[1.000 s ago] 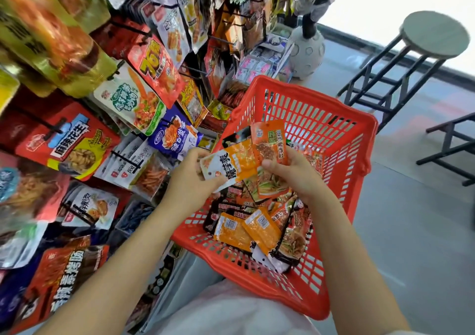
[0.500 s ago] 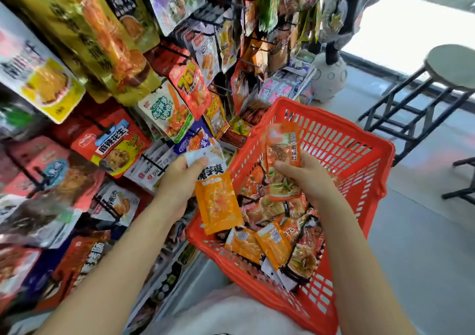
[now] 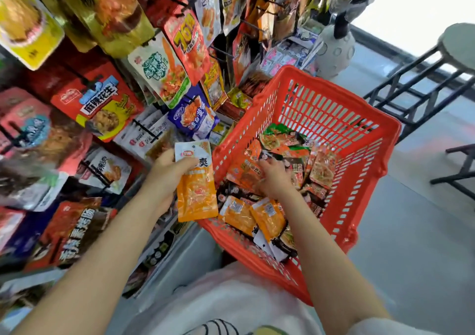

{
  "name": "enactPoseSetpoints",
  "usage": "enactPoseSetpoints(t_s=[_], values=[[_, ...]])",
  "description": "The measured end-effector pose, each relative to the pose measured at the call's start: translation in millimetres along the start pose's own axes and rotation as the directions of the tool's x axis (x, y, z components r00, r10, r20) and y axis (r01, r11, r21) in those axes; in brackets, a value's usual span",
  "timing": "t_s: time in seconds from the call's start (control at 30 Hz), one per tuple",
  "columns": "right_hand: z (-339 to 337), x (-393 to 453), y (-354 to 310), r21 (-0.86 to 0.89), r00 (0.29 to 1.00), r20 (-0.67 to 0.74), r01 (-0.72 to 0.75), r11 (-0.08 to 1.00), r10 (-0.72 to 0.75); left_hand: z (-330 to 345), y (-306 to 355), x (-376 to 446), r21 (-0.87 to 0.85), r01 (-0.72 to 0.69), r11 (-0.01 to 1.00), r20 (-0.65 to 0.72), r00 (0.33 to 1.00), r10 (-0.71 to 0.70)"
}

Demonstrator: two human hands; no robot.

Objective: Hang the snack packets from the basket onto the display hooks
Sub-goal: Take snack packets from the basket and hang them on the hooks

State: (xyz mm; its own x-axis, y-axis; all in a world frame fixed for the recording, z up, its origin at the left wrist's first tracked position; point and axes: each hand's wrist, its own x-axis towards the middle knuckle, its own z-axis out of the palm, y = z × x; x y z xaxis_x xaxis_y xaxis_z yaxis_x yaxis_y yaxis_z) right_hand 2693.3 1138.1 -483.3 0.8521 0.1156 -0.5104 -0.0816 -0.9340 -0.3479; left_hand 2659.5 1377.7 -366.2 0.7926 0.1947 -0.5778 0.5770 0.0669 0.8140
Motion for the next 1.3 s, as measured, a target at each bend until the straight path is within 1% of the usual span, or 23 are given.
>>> enactPoseSetpoints(t_s=[0.03, 0.1, 0.17, 0.2, 0.23, 0.27, 0.3, 0.33, 0.37, 0.4, 0.47, 0.53, 0.6, 0.7, 0.8, 0.9, 0.97, 1.0, 1.07, 1.13, 1.17, 1.23, 1.3], values=[[-0.4, 0.2, -0.9, -0.007, 1.0, 0.022, -0.02, 1.0, 0.02, 0.1, -0.6, -1.2, 0.029, 0.006, 1.0, 0.032, 0.999, -0.006], [1.1, 0.5, -1.4, 0.048, 0.995, 0.085, -0.055, 0.997, 0.051, 2.0, -2.1, -1.8, 0.065, -0.006, 0.998, 0.08, 0.997, 0.001], [-2.3, -4.8, -1.7, 0.085, 0.99, 0.132, -0.059, 0.995, 0.048, 6.5, -1.5, -3.1, 0.071, -0.033, 0.997, 0.09, 0.996, 0.027], [-2.8, -6.9, 0.2, 0.143, 0.992, 0.115, -0.064, 0.988, 0.048, 8.6, -0.6, -3.3, 0.077, -0.044, 0.996, 0.087, 0.995, 0.037], [-4.2, -9.9, 2.8, 0.253, 0.995, 0.073, -0.081, 0.964, 0.065, 10.7, 1.3, -3.6, 0.082, -0.05, 0.995, 0.084, 0.996, 0.043], [-6.8, -12.7, 5.6, 0.404, 0.994, 0.032, -0.11, 0.908, 0.106, 12.1, 2.1, -2.2, 0.092, -0.064, 0.994, 0.081, 0.995, 0.056], [-11.7, -17.4, 6.5, 0.553, 0.986, -0.008, -0.135, 0.822, 0.168, 13.4, 3.0, -1.5, 0.111, -0.088, 0.99, 0.079, 0.994, 0.079], [-16.1, -20.5, 8.2, 0.664, 0.971, -0.025, -0.162, 0.73, 0.238, 14.8, 3.2, 0.0, 0.14, -0.126, 0.982, 0.07, 0.991, 0.118], [-17.7, -19.2, 11.2, 0.726, 0.955, -0.017, -0.192, 0.66, 0.296, 16.3, 3.5, 0.8, 0.179, -0.167, 0.969, 0.051, 0.986, 0.161], [-19.7, -17.1, 12.1, 0.745, 0.941, 0.002, -0.228, 0.627, 0.339, 17.6, 3.4, 1.6, 0.227, -0.207, 0.952, 0.032, 0.978, 0.205], [-12.3, -4.9, 16.4, 0.688, 0.92, 0.024, -0.299, 0.661, 0.392, 21.1, 4.4, 1.5, 0.311, -0.257, 0.915, 0.008, 0.963, 0.268], [11.4, 16.8, 26.9, 0.639, 0.905, 0.028, -0.343, 0.688, 0.425, 23.6, 3.5, 3.3, 0.355, -0.286, 0.89, -0.003, 0.952, 0.307], [10.9, 14.0, 16.3, 0.658, 0.912, 0.02, -0.321, 0.681, 0.41, 24.0, 1.7, 6.7, 0.36, -0.269, 0.893, -0.011, 0.956, 0.293], [-4.3, -0.5, -1.7, 0.708, 0.935, 0.029, -0.269, 0.653, 0.353, 22.1, -1.5, 11.3, 0.305, -0.184, 0.935, -0.025, 0.979, 0.201], [-0.9, -2.0, 1.2, 0.794, 0.945, 0.018, -0.213, 0.57, 0.327, 19.8, -4.1, 14.6, 0.258, -0.139, 0.956, -0.035, 0.988, 0.153], [-4.2, -5.2, 3.9, 0.874, 0.929, -0.029, -0.156, 0.46, 0.37, 19.0, -4.4, 17.4, 0.233, -0.119, 0.965, -0.035, 0.991, 0.13], [-10.3, -5.7, 5.6, 0.9, 0.922, 0.007, -0.174, 0.399, 0.387, 18.8, -5.3, 19.5, 0.221, -0.11, 0.969, -0.025, 0.993, 0.118], [-12.1, -4.0, 4.8, 0.892, 0.932, 0.054, -0.206, 0.402, 0.358, 18.7, -6.2, 20.6, 0.217, -0.106, 0.971, -0.021, 0.993, 0.113], [-11.6, -0.4, -1.2, 0.835, 0.952, 0.158, -0.271, 0.479, 0.263, 18.3, -8.4, 22.3, 0.205, -0.097, 0.974, -0.017, 0.995, 0.102], [-7.8, -0.5, -8.6, 0.762, 0.961, 0.172, -0.269, 0.589, 0.216, 17.8, -10.7, 22.8, 0.181, -0.091, 0.979, -0.016, 0.995, 0.096], [-5.7, -0.7, -10.5, 0.745, 0.967, 0.157, -0.249, 0.619, 0.199, 17.9, -11.3, 22.3, 0.167, -0.093, 0.982, -0.015, 0.995, 0.097], [-4.0, -3.9, -10.9, 0.75, 0.977, 0.141, -0.211, 0.627, 0.16, 18.0, -12.7, 20.7, 0.145, -0.102, 0.984, -0.013, 0.994, 0.106], [-3.4, -7.3, -7.7, 0.746, 0.977, 0.173, -0.214, 0.631, 0.127, 17.9, -14.0, 19.5, 0.125, -0.107, 0.986, -0.017, 0.994, 0.11]])
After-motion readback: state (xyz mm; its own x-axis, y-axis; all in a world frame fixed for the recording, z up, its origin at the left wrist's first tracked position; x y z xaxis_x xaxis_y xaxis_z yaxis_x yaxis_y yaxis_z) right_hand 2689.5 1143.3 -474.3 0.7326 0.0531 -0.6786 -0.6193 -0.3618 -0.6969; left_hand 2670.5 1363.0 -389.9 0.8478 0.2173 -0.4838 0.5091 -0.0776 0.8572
